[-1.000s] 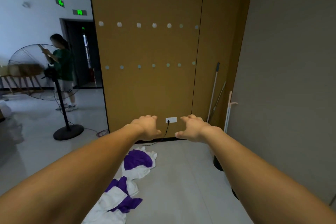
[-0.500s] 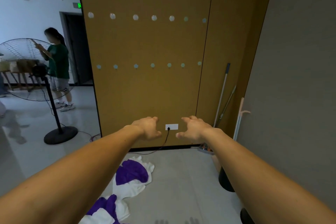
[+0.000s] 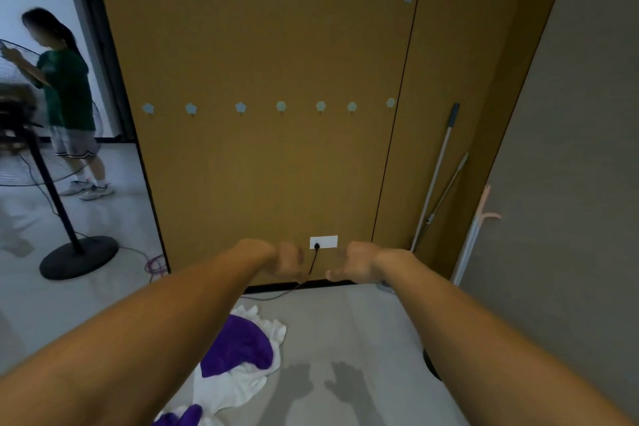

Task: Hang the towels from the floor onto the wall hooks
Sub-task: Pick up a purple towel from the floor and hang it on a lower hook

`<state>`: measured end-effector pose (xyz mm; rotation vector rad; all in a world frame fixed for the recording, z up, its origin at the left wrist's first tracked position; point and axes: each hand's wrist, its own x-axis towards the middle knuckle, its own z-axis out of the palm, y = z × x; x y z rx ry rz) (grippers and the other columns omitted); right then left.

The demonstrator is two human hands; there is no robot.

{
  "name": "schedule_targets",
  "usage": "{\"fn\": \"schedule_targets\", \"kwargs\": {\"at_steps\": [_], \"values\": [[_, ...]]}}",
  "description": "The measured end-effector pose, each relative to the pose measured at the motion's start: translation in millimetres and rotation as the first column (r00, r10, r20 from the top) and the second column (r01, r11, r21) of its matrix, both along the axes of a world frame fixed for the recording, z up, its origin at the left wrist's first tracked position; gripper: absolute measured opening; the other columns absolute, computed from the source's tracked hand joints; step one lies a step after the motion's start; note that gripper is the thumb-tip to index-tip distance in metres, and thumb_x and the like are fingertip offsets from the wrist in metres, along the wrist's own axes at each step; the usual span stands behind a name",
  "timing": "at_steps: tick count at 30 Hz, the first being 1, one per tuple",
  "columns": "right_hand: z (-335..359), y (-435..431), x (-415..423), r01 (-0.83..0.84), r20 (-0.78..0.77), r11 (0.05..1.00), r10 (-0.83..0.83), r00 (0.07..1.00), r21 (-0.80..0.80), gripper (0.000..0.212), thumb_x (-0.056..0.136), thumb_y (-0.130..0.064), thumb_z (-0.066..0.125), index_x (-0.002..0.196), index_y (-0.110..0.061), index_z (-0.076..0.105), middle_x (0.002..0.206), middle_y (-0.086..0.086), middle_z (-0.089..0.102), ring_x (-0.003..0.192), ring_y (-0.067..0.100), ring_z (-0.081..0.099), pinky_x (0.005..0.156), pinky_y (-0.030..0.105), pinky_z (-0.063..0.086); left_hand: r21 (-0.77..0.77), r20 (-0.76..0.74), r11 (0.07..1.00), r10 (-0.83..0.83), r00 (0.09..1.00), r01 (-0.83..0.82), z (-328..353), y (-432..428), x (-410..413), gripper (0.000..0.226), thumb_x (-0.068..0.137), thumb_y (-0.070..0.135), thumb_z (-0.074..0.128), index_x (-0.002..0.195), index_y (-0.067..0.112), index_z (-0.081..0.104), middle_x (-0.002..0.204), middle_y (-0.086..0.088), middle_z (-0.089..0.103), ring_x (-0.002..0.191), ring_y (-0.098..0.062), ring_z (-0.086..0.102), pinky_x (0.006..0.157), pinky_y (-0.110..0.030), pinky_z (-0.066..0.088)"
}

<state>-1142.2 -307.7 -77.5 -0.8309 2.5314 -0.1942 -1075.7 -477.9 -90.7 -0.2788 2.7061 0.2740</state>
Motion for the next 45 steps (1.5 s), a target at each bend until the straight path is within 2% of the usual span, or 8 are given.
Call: {"fn": "schedule_targets", "kwargs": {"at_steps": [5, 7, 9, 11, 15, 29, 34, 45], "values": [[-17, -34, -83, -0.019, 0.006, 1.0, 0.019, 1.0, -0.006, 0.031, 0.088, -0.048, 0.057, 0.068, -0.027, 0.045, 0.072, -0.008, 0.044, 0.062, 0.009, 0.041, 0.055, 0.023, 0.032, 0.013, 0.002, 1.0, 0.016, 1.0, -0.016, -14, -32, -82, 0.047, 0.092, 0.042, 0.053, 0.129, 0.013, 0.051, 0.124, -0.005, 0.056, 0.11, -0.023, 0.054, 0.096, -0.037, 0.046], [-27, -48, -124, -0.049, 0.052, 0.999, 0.049, 0.997, 0.009, 0.016, 0.091, -0.042, 0.058, 0.09, -0.026, 0.061, 0.093, -0.005, 0.058, 0.08, 0.013, 0.055, 0.066, 0.024, 0.042, -0.011, 0.001, 0.999, 0.037, 0.999, -0.037, -20, -43, -115, 0.051, 0.092, 0.044, 0.052, 0.132, 0.013, 0.05, 0.13, -0.006, 0.055, 0.115, -0.025, 0.054, 0.096, -0.036, 0.045], [-30, -61, -165, -0.074, 0.083, 0.997, 0.072, 0.994, 0.021, 0.044, 0.096, -0.038, 0.055, 0.128, -0.01, 0.056, 0.13, 0.007, 0.056, 0.115, 0.025, 0.055, 0.093, 0.033, 0.047, -0.013, -0.015, 0.997, 0.074, 0.997, -0.074, -23, -53, -150, 0.052, 0.093, 0.044, 0.051, 0.133, 0.012, 0.049, 0.133, -0.007, 0.054, 0.118, -0.025, 0.052, 0.098, -0.036, 0.044], [-29, -73, -204, -0.098, 0.082, 0.995, 0.096, 0.992, 0.029, 0.06, 0.096, -0.045, 0.053, 0.139, -0.004, 0.045, 0.14, 0.011, 0.048, 0.125, 0.03, 0.048, 0.104, 0.039, 0.042, 0.001, -0.019, 0.994, 0.113, 0.993, -0.113, -21, -62, -183, 0.051, 0.094, 0.043, 0.051, 0.133, 0.01, 0.049, 0.134, -0.008, 0.054, 0.119, -0.025, 0.052, 0.1, -0.037, 0.044], [-28, -99, -273, -0.174, 0.033, 0.985, 0.174, 0.984, 0.015, 0.063, 0.094, -0.053, 0.051, 0.136, -0.006, 0.049, 0.129, 0.008, 0.054, 0.113, 0.027, 0.052, 0.093, 0.034, 0.044, 0.027, -0.039, 0.982, 0.187, 0.981, -0.186, -15, -80, -235, 0.053, 0.094, 0.042, 0.051, 0.136, 0.01, 0.048, 0.136, -0.008, 0.052, 0.12, -0.025, 0.051, 0.1, -0.036, 0.043], [-116, -244, -411, -0.323, 0.154, 0.943, 0.308, 0.939, 0.083, 0.074, 0.091, -0.052, 0.055, 0.15, -0.014, 0.029, 0.154, 0.006, 0.032, 0.136, 0.026, 0.037, 0.11, 0.036, 0.033, 0.167, 0.071, 0.912, 0.368, 0.927, -0.375, -131, -207, -350, 0.056, 0.091, 0.04, 0.055, 0.138, 0.011, 0.046, 0.141, -0.008, 0.048, 0.126, -0.025, 0.047, 0.101, -0.031, 0.039], [-153, -312, -451, -0.383, 0.217, 0.921, 0.36, 0.907, 0.071, 0.074, 0.089, -0.052, 0.059, 0.147, -0.012, 0.035, 0.152, 0.006, 0.037, 0.135, 0.024, 0.039, 0.097, 0.026, 0.029, 0.192, 0.113, 0.885, 0.41, 0.905, -0.425, -166, -269, -382, 0.053, 0.093, 0.038, 0.054, 0.136, 0.007, 0.049, 0.141, -0.011, 0.048, 0.127, -0.027, 0.046, 0.104, -0.033, 0.038], [-236, -476, -502, -0.652, 0.333, 0.753, 0.595, 0.732, 0.088, 0.07, 0.091, -0.048, 0.056, 0.145, -0.007, 0.036, 0.151, 0.01, 0.038, 0.134, 0.026, 0.041, 0.11, 0.036, 0.034, 0.28, 0.177, 0.619, 0.718, 0.673, -0.734, -237, -374, -404, 0.053, 0.092, 0.038, 0.054, 0.136, 0.01, 0.047, 0.135, -0.009, 0.055, 0.125, -0.024, 0.049, 0.099, -0.027, 0.037]]}}
